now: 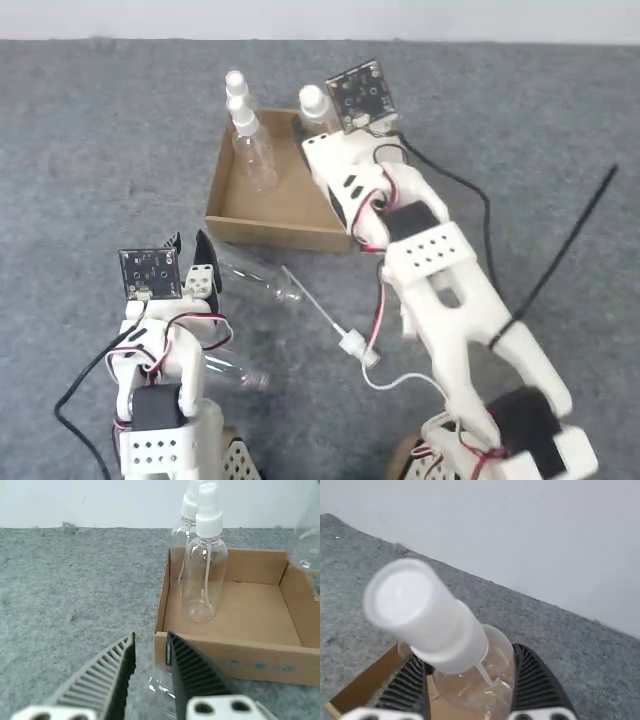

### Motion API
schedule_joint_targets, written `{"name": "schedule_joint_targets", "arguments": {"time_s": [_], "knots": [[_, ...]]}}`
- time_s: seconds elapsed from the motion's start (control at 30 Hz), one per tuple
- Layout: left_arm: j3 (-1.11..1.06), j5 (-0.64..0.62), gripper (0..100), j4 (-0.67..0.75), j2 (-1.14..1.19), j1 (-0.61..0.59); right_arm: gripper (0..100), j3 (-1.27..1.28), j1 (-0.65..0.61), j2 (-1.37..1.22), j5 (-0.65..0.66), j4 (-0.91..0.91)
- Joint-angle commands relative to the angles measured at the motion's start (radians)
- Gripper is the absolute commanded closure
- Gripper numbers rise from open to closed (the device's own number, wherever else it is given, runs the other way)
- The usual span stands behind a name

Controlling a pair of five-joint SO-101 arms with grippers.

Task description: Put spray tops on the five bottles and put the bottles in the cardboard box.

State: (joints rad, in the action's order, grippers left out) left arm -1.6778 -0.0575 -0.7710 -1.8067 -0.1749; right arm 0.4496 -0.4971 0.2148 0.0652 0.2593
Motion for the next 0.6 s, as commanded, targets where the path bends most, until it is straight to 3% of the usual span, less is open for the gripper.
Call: {"name": "schedule_joint_targets", "arguments": {"time_s": [0.0,0.13,0.57], "knots": [[0.008,-0.003,91,-0.002,-0.018,-0.011,99.1,-0.124,0.013,-0.050,-0.020,-0.027],[0.015,-0.009,91,0.003,-0.018,-0.064,99.1,-0.189,0.016,-0.150,-0.023,-0.048],[0.015,-0.009,91,0.003,-0.018,-0.064,99.1,-0.230,0.030,-0.435,-0.023,-0.348]]}}
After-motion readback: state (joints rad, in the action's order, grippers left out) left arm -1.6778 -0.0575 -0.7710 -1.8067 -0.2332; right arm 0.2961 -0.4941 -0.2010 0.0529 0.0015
